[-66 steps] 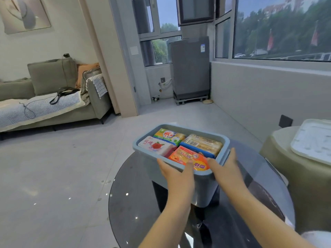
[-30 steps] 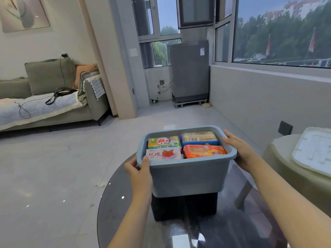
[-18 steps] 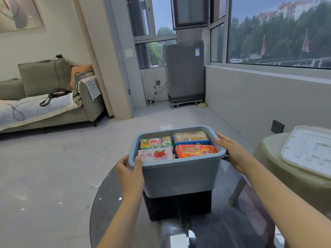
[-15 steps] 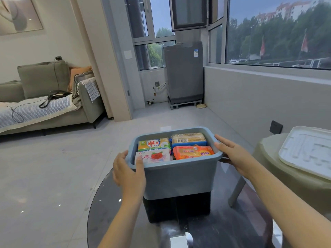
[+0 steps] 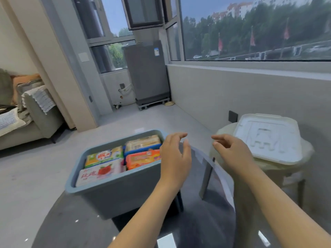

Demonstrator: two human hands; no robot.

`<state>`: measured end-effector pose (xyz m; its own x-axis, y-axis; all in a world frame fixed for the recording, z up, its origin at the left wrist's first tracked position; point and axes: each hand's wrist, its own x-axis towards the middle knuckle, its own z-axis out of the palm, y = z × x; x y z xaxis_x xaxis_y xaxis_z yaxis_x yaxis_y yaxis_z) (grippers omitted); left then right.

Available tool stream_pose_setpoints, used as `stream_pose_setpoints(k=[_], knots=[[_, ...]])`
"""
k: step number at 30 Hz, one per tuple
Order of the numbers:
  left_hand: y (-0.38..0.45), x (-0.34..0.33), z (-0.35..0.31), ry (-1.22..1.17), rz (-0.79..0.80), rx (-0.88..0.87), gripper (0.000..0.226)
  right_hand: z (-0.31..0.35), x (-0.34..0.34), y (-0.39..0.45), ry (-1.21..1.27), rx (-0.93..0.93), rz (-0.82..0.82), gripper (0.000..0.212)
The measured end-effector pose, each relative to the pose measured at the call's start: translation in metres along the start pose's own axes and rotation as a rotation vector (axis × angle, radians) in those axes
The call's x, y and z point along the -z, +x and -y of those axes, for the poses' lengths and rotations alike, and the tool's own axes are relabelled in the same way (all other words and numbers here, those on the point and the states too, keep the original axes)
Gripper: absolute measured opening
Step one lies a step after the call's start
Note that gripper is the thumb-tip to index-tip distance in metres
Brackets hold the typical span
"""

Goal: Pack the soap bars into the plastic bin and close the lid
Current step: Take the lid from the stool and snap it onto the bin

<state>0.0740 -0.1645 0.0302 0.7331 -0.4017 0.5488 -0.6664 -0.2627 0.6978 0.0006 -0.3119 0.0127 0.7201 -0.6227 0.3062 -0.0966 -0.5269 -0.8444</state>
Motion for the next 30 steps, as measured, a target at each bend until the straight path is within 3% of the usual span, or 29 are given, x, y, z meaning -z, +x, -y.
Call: stream_pose_setpoints(k=[7, 14, 18, 23, 30], knots=[[0.016, -0.089, -0.022, -0.092, 0.255, 0.072, 0.028, -0.048, 0.058, 0.008, -0.143, -0.165, -0.151, 0.021], [0.020, -0.159, -0.016, -0.085, 0.413, 0.192, 0.037, -0.085, 0.077, 0.019, -0.433, -0.268, -0.049, 0.020], [0.016, -0.178, -0.007, -0.117, 0.496, 0.291, 0.042, -0.104, 0.076, 0.025, -0.415, -0.326, 0.007, 0.019], [0.016, -0.180, -0.004, -0.215, 0.501, 0.367, 0.043, -0.108, 0.071, 0.030, -0.461, -0.235, -0.060, 0.011], [0.023, -0.149, -0.021, -0.617, 0.421, 0.413, 0.038, -0.070, 0.071, 0.028, -0.412, -0.028, -0.314, 0.014]])
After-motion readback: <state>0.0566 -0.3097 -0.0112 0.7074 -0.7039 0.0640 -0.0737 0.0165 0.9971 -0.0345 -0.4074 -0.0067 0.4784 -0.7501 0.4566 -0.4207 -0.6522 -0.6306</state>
